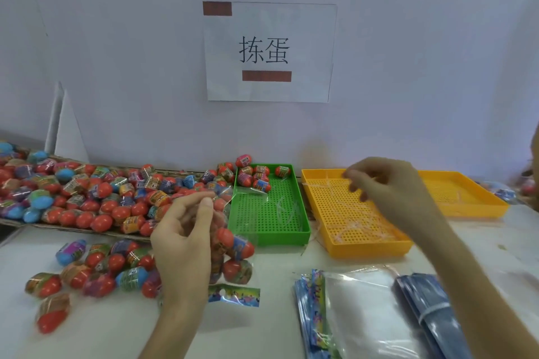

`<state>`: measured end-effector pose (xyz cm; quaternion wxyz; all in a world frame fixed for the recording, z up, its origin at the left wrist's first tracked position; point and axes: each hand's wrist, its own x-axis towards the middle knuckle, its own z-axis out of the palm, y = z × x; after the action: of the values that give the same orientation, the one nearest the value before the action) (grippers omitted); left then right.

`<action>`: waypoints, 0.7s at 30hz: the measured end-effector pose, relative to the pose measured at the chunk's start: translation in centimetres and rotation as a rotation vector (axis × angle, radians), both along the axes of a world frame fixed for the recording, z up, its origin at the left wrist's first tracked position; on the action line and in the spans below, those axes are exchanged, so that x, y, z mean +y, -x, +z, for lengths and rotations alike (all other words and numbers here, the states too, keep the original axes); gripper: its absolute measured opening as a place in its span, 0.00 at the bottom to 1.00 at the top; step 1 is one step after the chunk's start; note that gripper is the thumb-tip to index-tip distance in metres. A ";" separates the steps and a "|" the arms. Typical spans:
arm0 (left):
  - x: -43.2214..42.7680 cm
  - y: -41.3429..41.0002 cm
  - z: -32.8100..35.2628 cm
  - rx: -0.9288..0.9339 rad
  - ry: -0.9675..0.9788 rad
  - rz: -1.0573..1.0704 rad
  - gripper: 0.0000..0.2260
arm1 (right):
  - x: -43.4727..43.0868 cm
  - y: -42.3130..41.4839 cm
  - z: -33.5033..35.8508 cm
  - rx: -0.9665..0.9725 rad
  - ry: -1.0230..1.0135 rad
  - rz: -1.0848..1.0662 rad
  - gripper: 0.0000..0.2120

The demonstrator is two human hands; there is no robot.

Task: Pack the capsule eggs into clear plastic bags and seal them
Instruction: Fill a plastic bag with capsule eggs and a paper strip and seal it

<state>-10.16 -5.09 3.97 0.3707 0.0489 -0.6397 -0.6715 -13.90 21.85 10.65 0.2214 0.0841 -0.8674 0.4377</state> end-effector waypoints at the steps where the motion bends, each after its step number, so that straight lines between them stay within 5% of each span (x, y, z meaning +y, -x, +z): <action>1: 0.1 0.0 0.0 -0.007 -0.017 0.005 0.11 | -2.4 -0.8 -0.4 -0.068 0.078 0.134 0.06; 6: 0.3 0.0 -0.2 -0.022 -0.102 0.032 0.03 | -10.7 -2.7 -4.5 -0.458 0.212 0.467 0.21; 10: 0.4 0.1 -0.2 -0.098 -0.210 -0.029 0.10 | -12.0 -3.0 -6.2 -0.366 0.400 0.416 0.06; 13: 0.5 0.0 -0.1 -0.140 -0.357 -0.195 0.19 | -11.7 -3.1 -6.4 -0.373 0.498 0.381 0.06; 17: 0.9 0.7 0.7 -0.331 -0.296 -0.500 0.30 | -10.8 -3.0 -5.8 -0.314 0.601 0.333 0.08; 21: 0.9 0.4 0.4 -0.364 -0.154 -0.678 0.22 | -10.1 -2.9 -5.7 -0.240 0.654 0.272 0.07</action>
<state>-10.57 -4.14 4.38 0.0036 -0.0193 -0.6226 -0.7823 -11.02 11.75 4.94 0.0733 0.0716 -0.6824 0.7238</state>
